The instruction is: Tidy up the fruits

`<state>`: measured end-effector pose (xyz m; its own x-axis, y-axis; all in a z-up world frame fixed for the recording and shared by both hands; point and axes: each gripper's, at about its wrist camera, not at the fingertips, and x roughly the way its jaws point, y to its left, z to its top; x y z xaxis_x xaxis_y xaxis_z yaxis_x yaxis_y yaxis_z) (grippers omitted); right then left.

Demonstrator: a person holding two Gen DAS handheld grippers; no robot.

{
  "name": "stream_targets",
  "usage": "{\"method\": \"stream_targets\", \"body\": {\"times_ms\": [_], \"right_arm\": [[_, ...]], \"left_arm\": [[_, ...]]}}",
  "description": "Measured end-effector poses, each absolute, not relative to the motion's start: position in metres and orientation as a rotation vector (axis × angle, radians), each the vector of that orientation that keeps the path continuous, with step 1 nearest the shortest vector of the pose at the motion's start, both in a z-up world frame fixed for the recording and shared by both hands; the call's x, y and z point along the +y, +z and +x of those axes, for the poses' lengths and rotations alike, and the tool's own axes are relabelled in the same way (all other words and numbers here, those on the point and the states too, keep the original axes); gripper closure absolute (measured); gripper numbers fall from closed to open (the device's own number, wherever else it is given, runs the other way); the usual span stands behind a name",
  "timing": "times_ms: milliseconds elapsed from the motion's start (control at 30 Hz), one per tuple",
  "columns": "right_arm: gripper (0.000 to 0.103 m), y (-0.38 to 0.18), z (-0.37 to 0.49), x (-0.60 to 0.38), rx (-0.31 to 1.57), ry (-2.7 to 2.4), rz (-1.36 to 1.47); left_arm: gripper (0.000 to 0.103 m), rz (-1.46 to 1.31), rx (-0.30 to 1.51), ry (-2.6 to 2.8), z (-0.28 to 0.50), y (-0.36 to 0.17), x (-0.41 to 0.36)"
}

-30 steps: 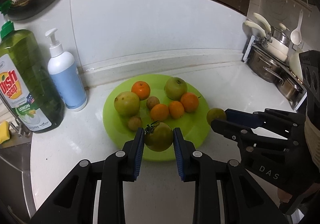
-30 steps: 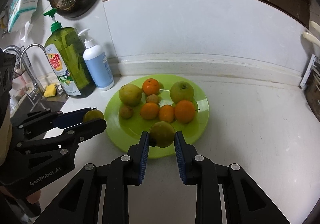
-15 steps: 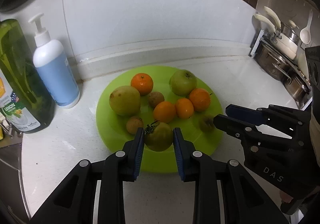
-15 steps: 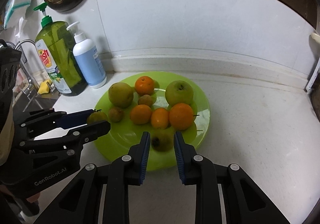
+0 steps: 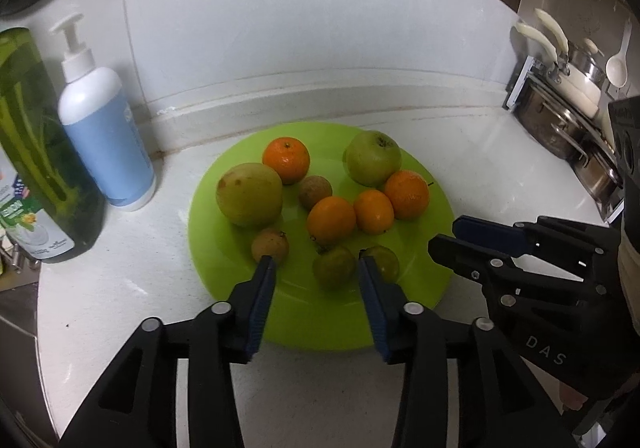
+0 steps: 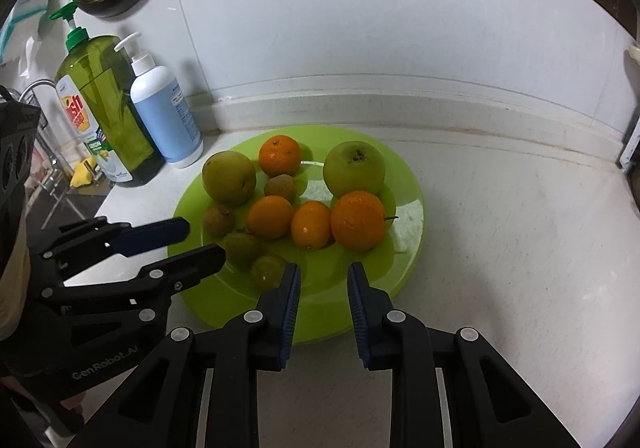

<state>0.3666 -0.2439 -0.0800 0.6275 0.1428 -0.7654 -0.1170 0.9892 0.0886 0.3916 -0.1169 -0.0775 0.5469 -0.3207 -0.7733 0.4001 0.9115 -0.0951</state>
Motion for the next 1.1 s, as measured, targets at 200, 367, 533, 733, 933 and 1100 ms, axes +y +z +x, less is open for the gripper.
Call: {"method": "stream_targets", "body": {"times_ms": [200, 367, 533, 733, 933, 1100], "right_arm": [[0.077, -0.067, 0.347, -0.244, 0.846, 0.127, 0.037], [0.07, -0.054, 0.322, -0.241, 0.824, 0.113, 0.042], [0.058, -0.041, 0.289, -0.236, 0.793, 0.089, 0.051], [0.041, -0.025, 0.241, -0.229, 0.734, 0.035, 0.054], [0.03, -0.014, 0.195, -0.226, 0.694, 0.004, 0.071], [0.026, -0.004, 0.16, -0.226, 0.666, -0.003, 0.064]], "left_arm": [[0.044, 0.098, 0.858, -0.374, 0.368, -0.059, -0.104], [0.033, 0.1, 0.814, -0.316, 0.339, -0.043, -0.09], [0.027, 0.09, 0.782, -0.284, 0.308, -0.032, -0.076], [0.016, 0.095, 0.712, -0.259, 0.267, -0.016, -0.064], [0.01, 0.11, 0.641, -0.237, 0.219, 0.0, -0.053], [0.004, 0.096, 0.618, -0.225, 0.184, 0.009, -0.046]]}}
